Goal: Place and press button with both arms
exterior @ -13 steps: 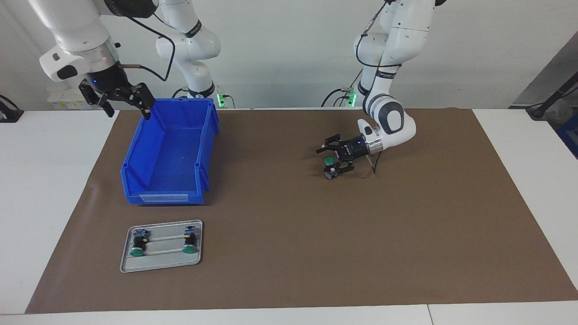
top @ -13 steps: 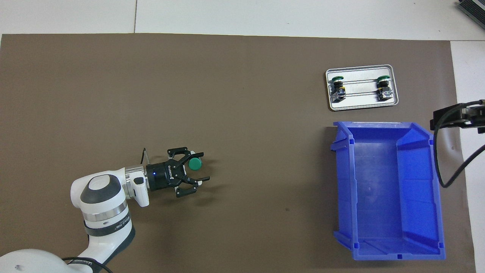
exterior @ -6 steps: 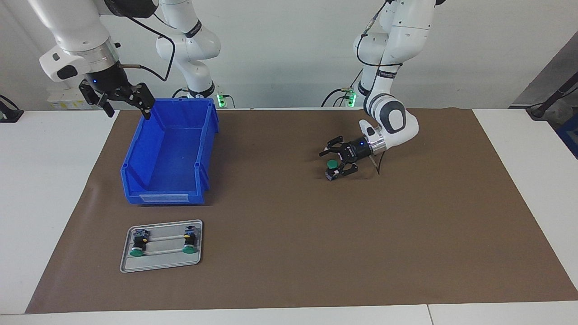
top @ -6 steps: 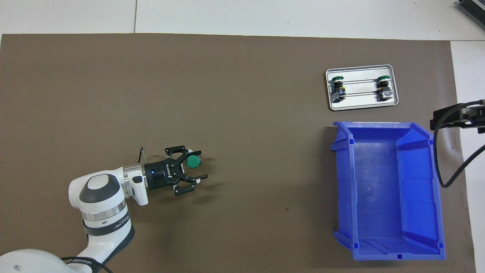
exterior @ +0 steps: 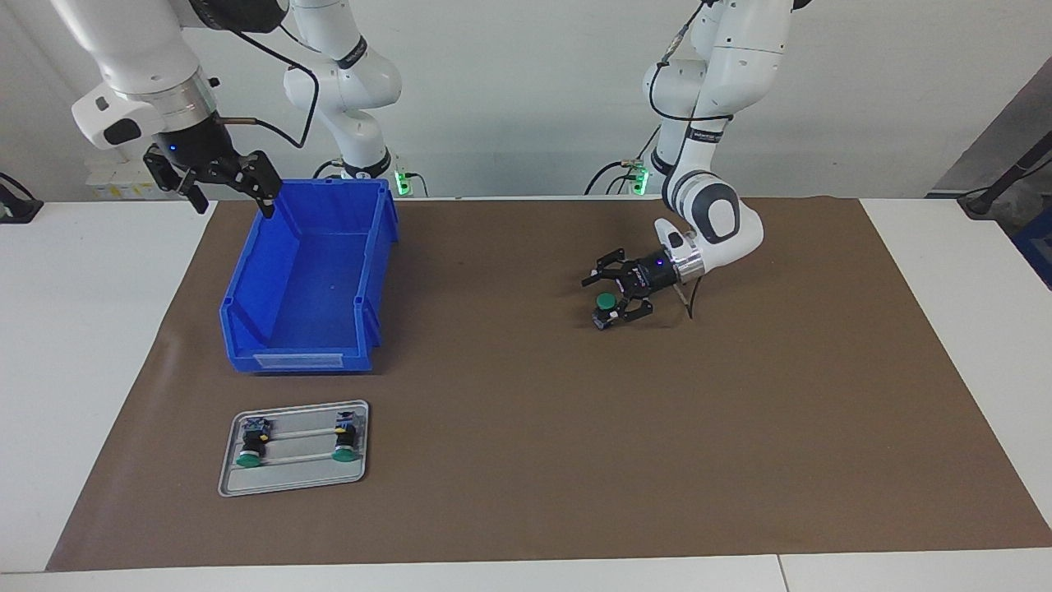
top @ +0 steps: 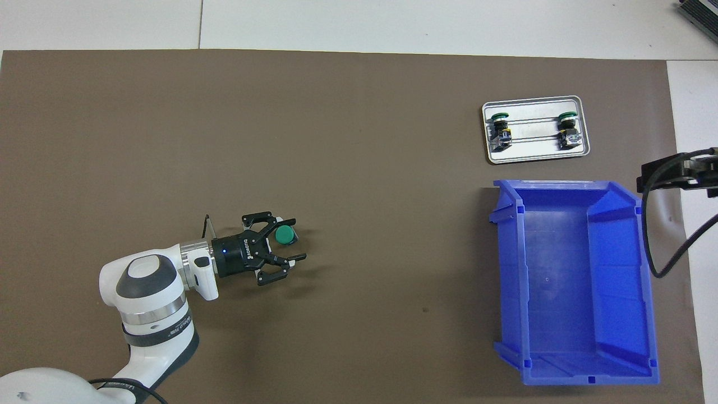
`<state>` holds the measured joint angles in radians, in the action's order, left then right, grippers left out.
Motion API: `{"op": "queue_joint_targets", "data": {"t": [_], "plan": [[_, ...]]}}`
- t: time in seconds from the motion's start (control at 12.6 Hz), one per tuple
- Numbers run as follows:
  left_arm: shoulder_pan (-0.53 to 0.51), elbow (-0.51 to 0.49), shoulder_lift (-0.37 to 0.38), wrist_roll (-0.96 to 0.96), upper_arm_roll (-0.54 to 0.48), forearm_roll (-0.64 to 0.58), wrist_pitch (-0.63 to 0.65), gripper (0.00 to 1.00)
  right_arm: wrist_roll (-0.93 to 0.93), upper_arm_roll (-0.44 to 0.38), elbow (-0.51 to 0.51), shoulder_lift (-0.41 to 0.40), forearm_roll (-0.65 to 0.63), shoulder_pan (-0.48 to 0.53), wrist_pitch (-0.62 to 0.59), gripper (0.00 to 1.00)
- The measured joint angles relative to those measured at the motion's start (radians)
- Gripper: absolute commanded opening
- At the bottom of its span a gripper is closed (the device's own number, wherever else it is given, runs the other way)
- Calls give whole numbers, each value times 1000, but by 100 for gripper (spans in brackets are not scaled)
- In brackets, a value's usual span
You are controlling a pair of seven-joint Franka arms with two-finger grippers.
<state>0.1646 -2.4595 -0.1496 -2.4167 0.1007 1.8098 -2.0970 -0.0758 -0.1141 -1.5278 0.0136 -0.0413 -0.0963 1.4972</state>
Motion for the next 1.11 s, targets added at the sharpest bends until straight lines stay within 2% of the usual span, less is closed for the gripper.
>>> {"op": "queue_joint_targets", "data": {"t": [0.4,0.88,1.11], "plan": [[-1,12,0,15,-5,0,-2,81,0,0,0,0,0,0,0,100],[-1,65,0,83,-8,0,-7,81,0,0,0,0,0,0,0,100],[-1,121,3,179,-8,0,-30,81,0,0,0,0,0,0,0,100]]}}
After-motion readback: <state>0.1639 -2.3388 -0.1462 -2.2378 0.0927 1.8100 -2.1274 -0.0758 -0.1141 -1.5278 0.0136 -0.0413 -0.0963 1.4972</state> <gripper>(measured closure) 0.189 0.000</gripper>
